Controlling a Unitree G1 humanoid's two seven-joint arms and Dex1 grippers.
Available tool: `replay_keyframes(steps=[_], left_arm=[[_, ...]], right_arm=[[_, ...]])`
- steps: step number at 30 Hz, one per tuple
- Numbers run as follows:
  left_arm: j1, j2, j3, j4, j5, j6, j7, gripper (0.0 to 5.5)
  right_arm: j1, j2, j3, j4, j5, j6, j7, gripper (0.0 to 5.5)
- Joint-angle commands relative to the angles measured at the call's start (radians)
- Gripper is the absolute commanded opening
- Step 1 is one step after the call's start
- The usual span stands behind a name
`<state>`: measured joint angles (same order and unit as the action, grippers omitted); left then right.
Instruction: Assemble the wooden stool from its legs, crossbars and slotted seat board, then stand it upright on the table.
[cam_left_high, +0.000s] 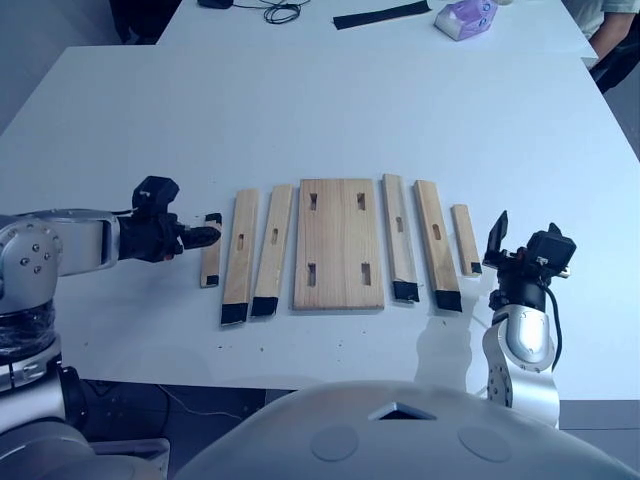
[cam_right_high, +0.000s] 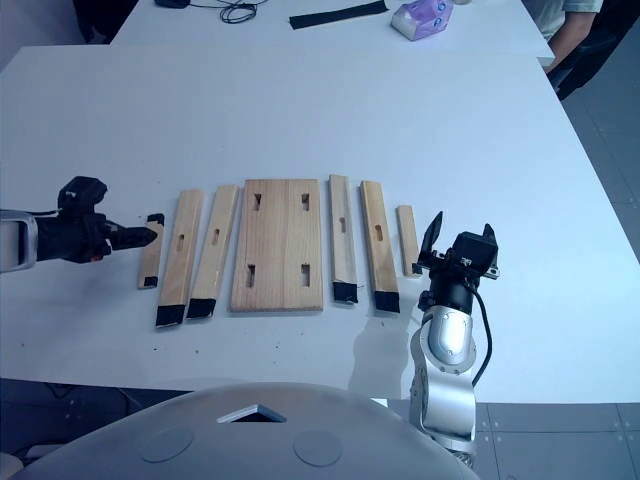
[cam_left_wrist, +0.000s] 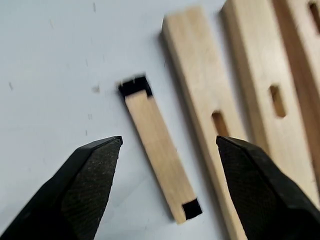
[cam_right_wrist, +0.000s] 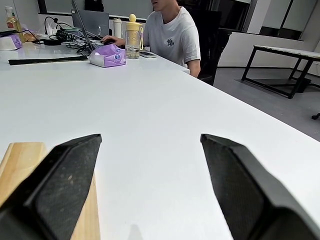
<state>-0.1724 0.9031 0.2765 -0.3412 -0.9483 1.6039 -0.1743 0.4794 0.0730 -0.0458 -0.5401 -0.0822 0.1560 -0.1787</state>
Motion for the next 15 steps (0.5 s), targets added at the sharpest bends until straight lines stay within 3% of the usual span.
replay_keyframes(steps=[1,15], left_arm=[[0.059,-0.012,0.038,-0.02,-0.04,0.01,0.1,3.5],[0.109,-0.077,0.088,-0.026,-0.172,0.01,0.274,3.5]], right_arm=[[-0.008,-0.012,-0.016,-0.013,0.0,0.016,0.013,3.65],[-0.019,-0.018,-0.022,-0.019,0.0,0.036,0.035,3.65]])
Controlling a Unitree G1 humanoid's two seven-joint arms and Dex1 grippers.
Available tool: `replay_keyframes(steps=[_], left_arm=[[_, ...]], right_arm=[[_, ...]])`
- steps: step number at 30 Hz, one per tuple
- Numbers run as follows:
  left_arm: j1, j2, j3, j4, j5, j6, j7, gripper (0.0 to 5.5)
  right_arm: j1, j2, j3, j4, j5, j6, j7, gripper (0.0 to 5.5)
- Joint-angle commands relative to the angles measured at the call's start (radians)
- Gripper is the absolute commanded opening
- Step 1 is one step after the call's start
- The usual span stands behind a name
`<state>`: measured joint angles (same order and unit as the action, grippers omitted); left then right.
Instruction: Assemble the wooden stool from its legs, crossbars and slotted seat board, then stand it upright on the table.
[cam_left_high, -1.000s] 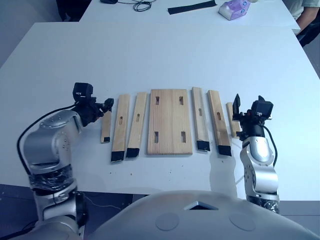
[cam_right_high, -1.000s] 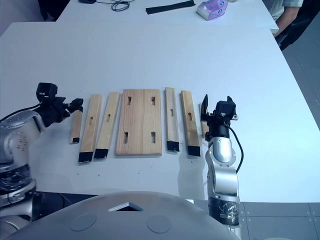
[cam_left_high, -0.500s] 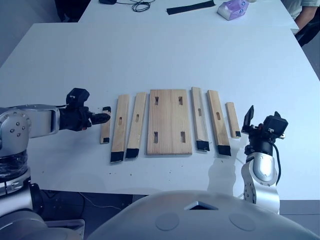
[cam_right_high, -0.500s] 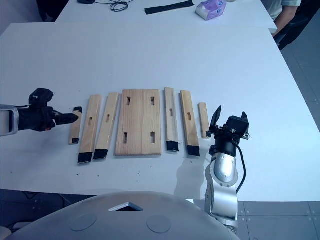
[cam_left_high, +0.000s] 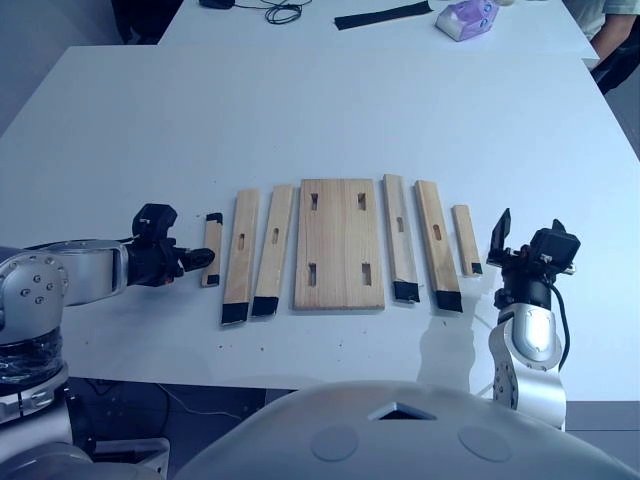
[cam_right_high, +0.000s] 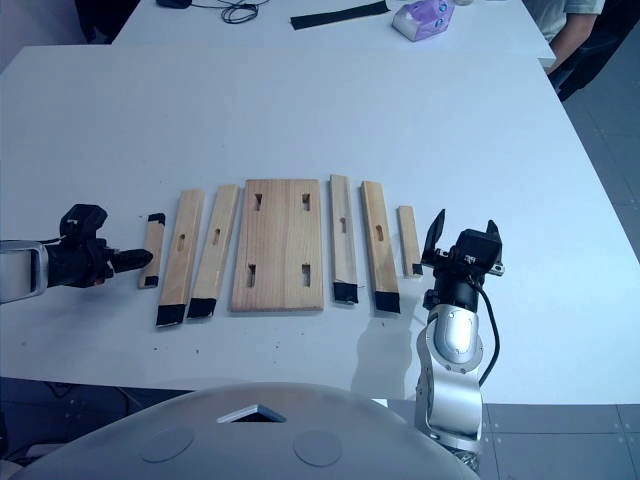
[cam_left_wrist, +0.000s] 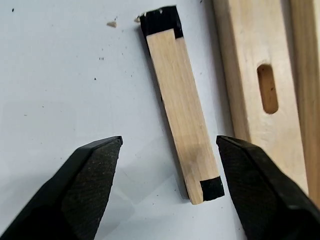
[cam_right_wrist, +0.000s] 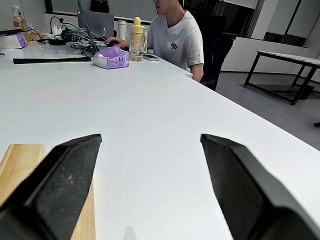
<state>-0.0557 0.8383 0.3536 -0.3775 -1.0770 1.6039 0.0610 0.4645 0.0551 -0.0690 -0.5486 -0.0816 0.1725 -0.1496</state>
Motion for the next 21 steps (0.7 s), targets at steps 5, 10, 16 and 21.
replay_keyframes(steps=[5,10,16,21], left_arm=[[0.016,-0.031,0.017,0.005,-0.085,0.01,0.095,3.5],[0.017,-0.034,0.012,0.015,-0.071,0.01,0.119,3.5],[0.067,-0.026,-0.012,-0.017,-0.076,0.01,0.114,3.5],[0.057,-0.044,-0.015,-0.013,-0.073,0.01,0.123,3.5]], right_arm=[[-0.008,0.0,0.009,-0.004,-0.002,0.021,0.009,3.65],[-0.001,-0.001,0.002,-0.005,0.002,0.021,0.013,3.65],[0.0,0.003,0.009,-0.005,-0.001,0.022,0.015,3.65],[0.006,0.005,0.007,-0.003,0.0,0.02,0.016,3.65]])
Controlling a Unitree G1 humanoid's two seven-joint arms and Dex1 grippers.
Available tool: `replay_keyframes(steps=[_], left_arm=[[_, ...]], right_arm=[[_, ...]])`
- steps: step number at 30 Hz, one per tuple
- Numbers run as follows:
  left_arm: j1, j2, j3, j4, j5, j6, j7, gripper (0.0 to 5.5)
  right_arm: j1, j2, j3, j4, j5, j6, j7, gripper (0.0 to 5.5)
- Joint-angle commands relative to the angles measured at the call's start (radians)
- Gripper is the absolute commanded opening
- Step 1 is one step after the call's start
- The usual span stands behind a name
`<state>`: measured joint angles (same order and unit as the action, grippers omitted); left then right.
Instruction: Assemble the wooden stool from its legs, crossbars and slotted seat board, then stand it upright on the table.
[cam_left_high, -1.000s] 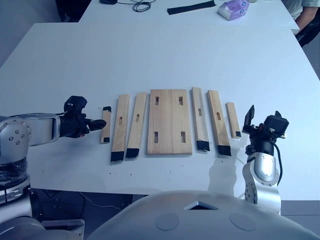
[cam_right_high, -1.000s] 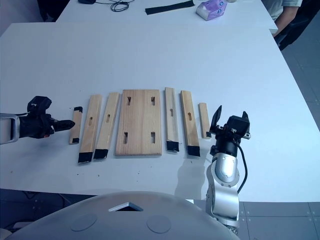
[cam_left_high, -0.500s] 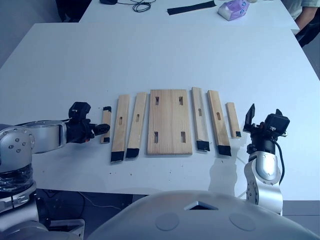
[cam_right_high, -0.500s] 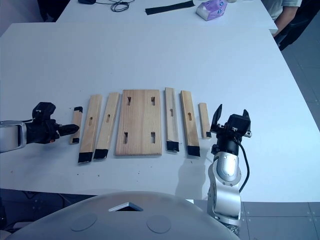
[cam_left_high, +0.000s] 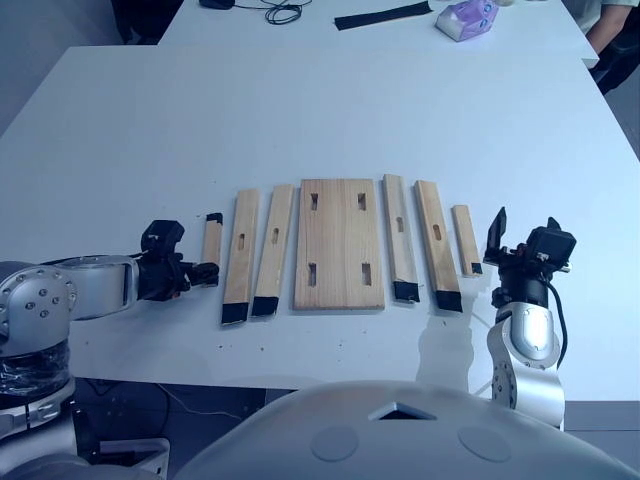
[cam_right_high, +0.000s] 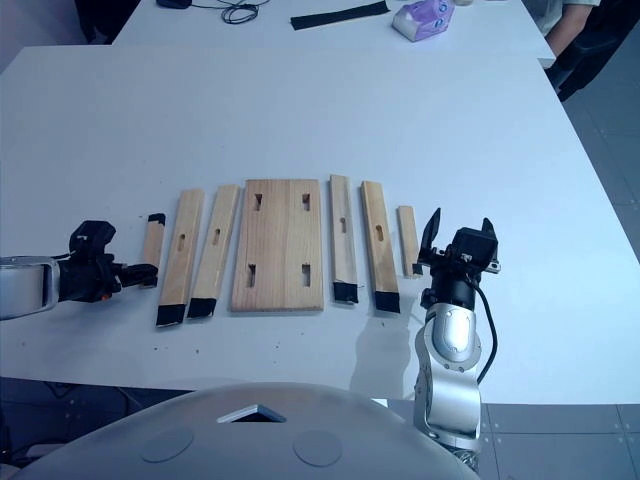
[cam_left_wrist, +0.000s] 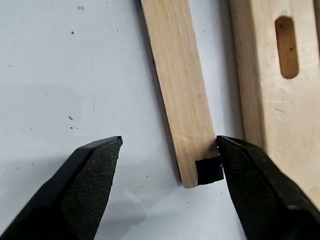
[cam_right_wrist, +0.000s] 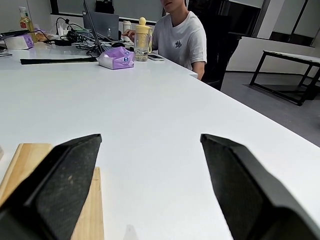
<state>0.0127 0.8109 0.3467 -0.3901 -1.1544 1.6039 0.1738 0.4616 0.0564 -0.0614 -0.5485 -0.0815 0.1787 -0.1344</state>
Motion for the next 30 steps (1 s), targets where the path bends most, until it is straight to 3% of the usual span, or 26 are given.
replay_keyframes(steps=[1,21,30], left_arm=[[-0.017,-0.023,-0.012,0.003,0.008,0.01,0.013,3.5],[-0.045,-0.117,-0.074,0.028,0.137,0.01,-0.003,3.5],[-0.031,-0.05,-0.106,0.063,0.146,0.01,-0.072,2.3]], right_arm=[[0.009,0.004,0.001,-0.004,0.0,0.014,0.001,3.65],[0.002,-0.007,0.002,-0.01,0.004,0.039,0.023,3.65],[0.038,0.014,0.019,-0.019,-0.006,0.03,0.009,3.69]])
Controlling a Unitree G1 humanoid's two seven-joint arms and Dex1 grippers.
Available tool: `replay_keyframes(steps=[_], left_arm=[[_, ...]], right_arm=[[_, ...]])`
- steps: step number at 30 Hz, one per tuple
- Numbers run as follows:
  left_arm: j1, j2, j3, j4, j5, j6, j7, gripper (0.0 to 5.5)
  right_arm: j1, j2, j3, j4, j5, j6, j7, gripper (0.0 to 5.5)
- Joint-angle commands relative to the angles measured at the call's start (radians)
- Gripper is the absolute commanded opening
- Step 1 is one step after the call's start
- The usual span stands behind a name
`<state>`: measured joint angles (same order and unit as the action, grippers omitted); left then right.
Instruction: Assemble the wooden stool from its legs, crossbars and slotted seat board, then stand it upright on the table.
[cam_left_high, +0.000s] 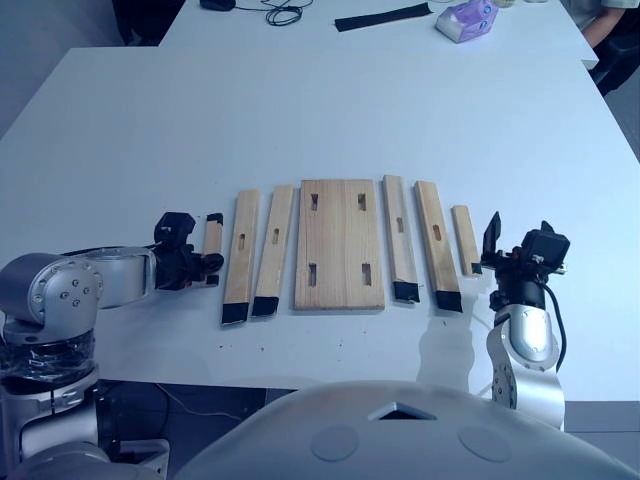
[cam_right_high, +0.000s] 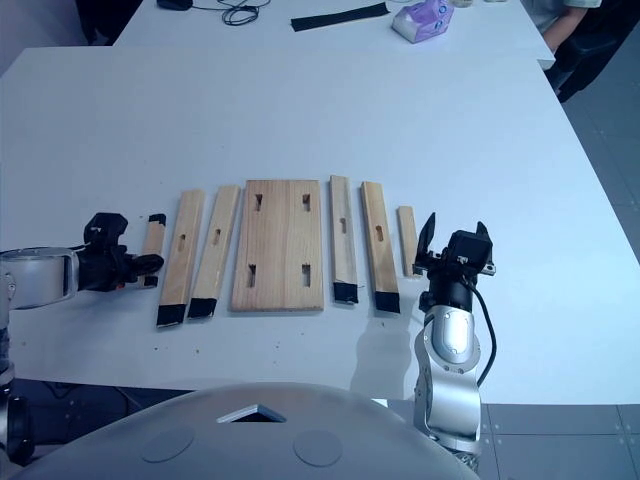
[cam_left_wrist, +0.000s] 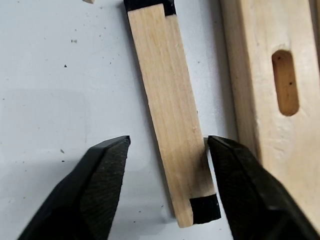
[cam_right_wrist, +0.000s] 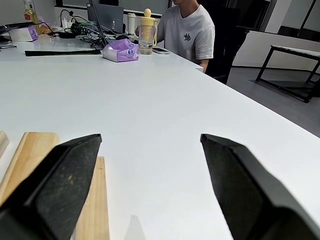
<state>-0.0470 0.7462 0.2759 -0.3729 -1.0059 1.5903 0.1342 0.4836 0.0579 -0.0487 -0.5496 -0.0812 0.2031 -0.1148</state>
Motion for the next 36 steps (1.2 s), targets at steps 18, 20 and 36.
replay_keyframes(steps=[18,20,36], left_arm=[[-0.173,0.018,-0.1,0.188,0.198,0.004,-0.145,1.31],[-0.233,0.008,-0.105,0.222,0.249,-0.03,-0.145,1.31],[-0.685,-0.12,-0.149,0.438,0.471,-0.678,-0.441,1.31]], right_arm=[[0.019,0.029,0.002,-0.019,-0.009,-0.002,-0.03,3.69],[0.006,0.021,-0.006,-0.019,-0.006,0.001,-0.025,3.69],[-0.265,-0.193,-0.284,-0.043,0.399,0.198,0.222,3.69]])
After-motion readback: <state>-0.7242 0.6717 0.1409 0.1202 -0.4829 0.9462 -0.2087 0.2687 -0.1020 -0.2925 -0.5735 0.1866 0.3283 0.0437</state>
